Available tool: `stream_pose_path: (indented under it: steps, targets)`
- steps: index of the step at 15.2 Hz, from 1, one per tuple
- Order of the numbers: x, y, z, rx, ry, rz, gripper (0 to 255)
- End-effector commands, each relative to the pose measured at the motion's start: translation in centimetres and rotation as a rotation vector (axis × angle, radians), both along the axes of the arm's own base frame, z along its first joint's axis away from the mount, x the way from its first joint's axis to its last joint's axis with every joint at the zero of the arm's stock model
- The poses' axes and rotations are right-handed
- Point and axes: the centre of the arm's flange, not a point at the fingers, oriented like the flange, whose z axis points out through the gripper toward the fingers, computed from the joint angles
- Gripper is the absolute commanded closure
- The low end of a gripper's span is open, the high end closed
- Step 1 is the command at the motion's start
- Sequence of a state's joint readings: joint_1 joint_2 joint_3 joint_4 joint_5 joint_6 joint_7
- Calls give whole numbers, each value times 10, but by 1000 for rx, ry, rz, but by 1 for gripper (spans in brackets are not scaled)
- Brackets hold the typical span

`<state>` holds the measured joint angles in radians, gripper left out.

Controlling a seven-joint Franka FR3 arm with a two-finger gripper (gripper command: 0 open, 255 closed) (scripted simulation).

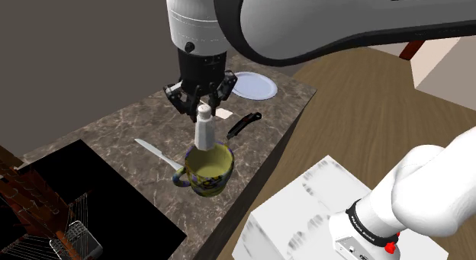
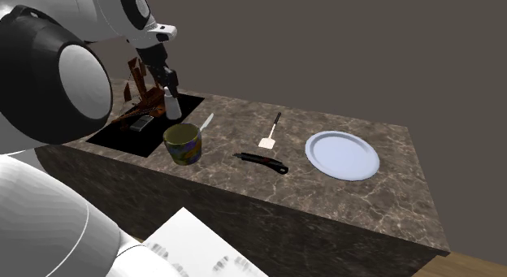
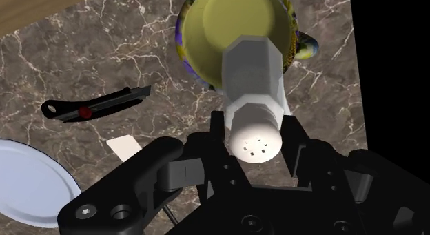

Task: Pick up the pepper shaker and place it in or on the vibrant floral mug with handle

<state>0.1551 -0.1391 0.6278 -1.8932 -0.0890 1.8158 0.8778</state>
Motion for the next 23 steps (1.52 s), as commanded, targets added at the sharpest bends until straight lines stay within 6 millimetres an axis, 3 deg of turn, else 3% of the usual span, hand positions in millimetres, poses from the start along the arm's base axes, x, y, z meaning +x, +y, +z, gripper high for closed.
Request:
stream_pose_path:
  steps: [1, 12, 20, 21, 23]
  targets:
    - [1, 1, -11, 0, 0, 0, 255]
    - [1, 1, -71, 0, 0, 0, 255]
    - [1, 1, -71, 0, 0, 0, 255]
    - [1, 1, -71, 0, 0, 0, 0]
    - [1, 1, -71, 0, 0, 0, 0]
